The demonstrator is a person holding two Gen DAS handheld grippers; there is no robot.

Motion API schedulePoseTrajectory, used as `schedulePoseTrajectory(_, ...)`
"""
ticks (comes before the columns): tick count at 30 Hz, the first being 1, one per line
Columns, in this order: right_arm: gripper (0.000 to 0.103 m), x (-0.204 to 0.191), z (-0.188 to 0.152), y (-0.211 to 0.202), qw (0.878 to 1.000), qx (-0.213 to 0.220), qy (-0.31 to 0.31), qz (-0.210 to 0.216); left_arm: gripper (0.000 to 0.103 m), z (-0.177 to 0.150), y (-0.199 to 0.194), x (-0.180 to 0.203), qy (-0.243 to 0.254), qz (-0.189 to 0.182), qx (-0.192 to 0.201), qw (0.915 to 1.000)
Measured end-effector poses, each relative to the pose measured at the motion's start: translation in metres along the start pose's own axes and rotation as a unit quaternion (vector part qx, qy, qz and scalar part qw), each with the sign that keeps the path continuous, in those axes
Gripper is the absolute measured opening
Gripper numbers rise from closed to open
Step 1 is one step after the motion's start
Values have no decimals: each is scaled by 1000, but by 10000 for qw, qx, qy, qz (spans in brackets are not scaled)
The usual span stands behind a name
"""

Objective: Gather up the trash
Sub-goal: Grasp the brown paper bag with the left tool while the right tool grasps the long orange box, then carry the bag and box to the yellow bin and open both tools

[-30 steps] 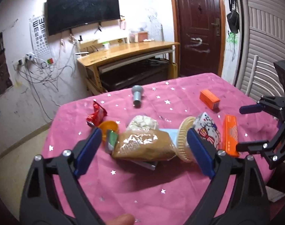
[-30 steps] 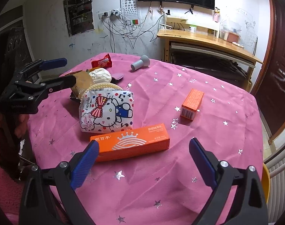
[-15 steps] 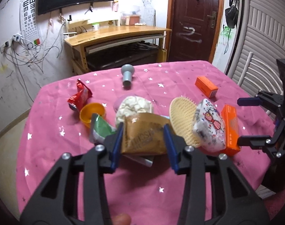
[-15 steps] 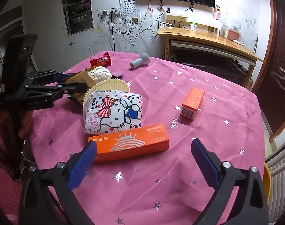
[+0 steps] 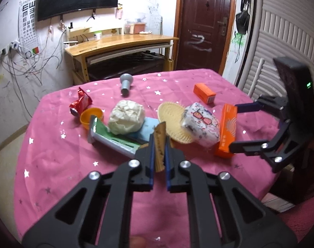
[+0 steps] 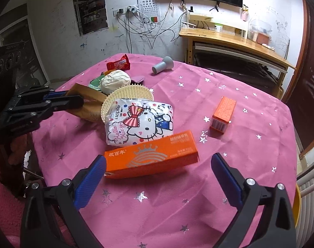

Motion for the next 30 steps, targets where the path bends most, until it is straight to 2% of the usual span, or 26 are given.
schedulePoseTrajectory(8,95,-7,-1,11,9994,-194,35,284,7,12,-22,-19,-435,1,222,9988)
schedulePoseTrajectory(12,95,-13,-3,20,9993,-324,-144,128,7,13,-24,-20,-477,-1,226,9986)
schedulePoseTrajectory(15,95,-14,1,19,9995,-227,-209,77,7,11,-25,-19,-465,-16,219,9987)
schedulePoseTrajectory(18,86,-14,1,20,9994,-229,-262,22,7,11,-27,-18,-439,-38,242,9987)
schedulePoseTrajectory(23,86,-11,4,11,9998,-12,-193,-24,7,15,-34,-16,-402,-31,327,9987)
schedulePoseTrajectory(30,86,-4,5,-25,9989,468,12,-32,7,25,-45,-3,-286,-39,475,9985)
Point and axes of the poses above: each gripper's, at about its wrist camera, not at the fingertips, and y roughly the way its jaws point, x to its right, z to its top, the point moved 9 cm from there along y, roughly the way its jaws point, and after that the axes turned 15 degrees about z, right-handed, at the moved point
